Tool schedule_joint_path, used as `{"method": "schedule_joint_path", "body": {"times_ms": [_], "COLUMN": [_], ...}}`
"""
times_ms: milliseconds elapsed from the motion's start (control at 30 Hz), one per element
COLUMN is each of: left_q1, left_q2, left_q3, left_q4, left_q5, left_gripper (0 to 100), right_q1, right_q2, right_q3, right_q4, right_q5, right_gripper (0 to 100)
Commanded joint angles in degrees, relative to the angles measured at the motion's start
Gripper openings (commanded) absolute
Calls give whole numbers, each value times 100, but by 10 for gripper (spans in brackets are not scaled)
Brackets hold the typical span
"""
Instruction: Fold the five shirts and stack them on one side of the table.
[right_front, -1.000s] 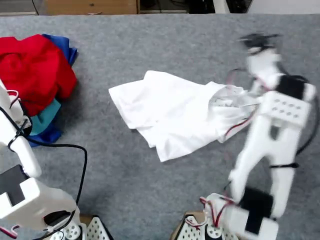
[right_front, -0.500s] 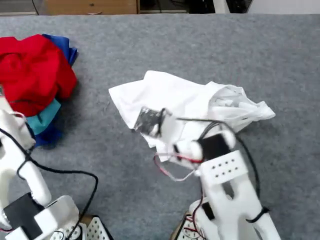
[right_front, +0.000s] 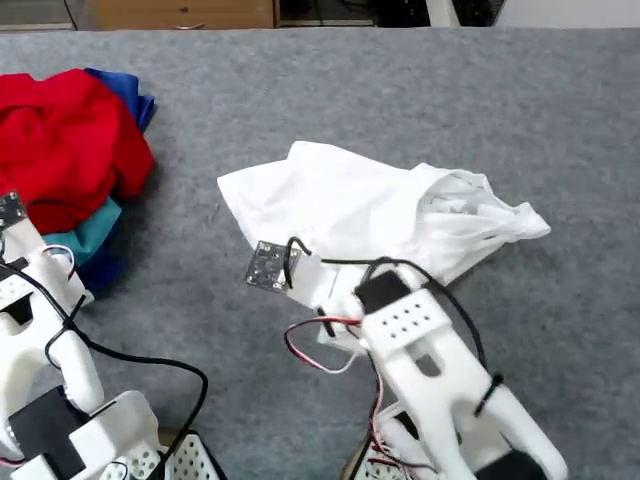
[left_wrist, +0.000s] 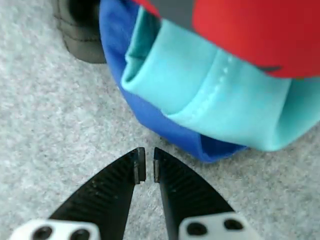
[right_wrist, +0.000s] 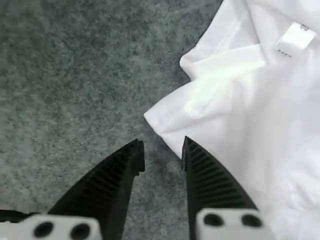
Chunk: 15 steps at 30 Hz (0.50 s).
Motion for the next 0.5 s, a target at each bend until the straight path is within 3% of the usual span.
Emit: {"method": "schedule_joint_path", "body": {"times_ms": [0,200,467], "left_q1": [62,70,70], "left_q2": [-215,-215,-215], "left_q3": [-18,-18,-18], "left_q4": [-79,-79,-79], "left_q5": [44,44,44], "left_gripper": [50,50,50], "right_q1": [-242,-365,242], "right_q2": [532,1648,2598], "right_q3": [4,-31,-910], "right_q4": [-501,-1099,-932], "right_q5": [-53,-88,360], "right_gripper": [142,142,141]}}
